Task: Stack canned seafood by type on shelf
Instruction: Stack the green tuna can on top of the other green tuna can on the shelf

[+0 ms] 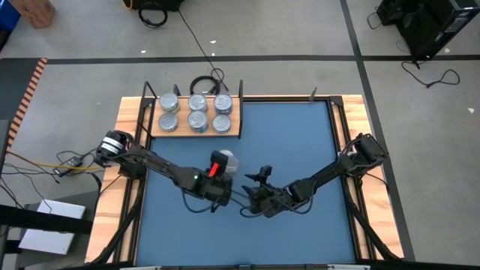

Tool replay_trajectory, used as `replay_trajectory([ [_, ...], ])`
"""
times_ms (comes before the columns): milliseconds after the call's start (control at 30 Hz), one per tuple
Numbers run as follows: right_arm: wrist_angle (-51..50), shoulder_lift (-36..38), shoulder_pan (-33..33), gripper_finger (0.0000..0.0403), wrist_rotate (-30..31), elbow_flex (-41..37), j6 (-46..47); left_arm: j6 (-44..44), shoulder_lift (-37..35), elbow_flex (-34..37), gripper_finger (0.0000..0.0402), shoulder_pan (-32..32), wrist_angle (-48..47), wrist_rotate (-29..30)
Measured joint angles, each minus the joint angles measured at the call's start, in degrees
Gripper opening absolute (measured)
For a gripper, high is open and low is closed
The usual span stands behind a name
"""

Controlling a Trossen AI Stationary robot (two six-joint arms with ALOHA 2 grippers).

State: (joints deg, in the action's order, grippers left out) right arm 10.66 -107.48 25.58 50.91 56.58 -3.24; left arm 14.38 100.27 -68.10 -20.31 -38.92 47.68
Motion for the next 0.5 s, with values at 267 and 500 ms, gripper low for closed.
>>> replay_trajectory([
  [267,-0.3,0.7,0.1,0.0217,0.0,0.0,0.7,-13.2,-6.3,0.0,0.0146,-0.4,-12.5,5.9],
  [500,-1.6,0.7,-0.5,0.0144,-3.8,0.0,2.4,-33.6,-13.1,0.0,0.0146,0.0,-34.6,9.1],
])
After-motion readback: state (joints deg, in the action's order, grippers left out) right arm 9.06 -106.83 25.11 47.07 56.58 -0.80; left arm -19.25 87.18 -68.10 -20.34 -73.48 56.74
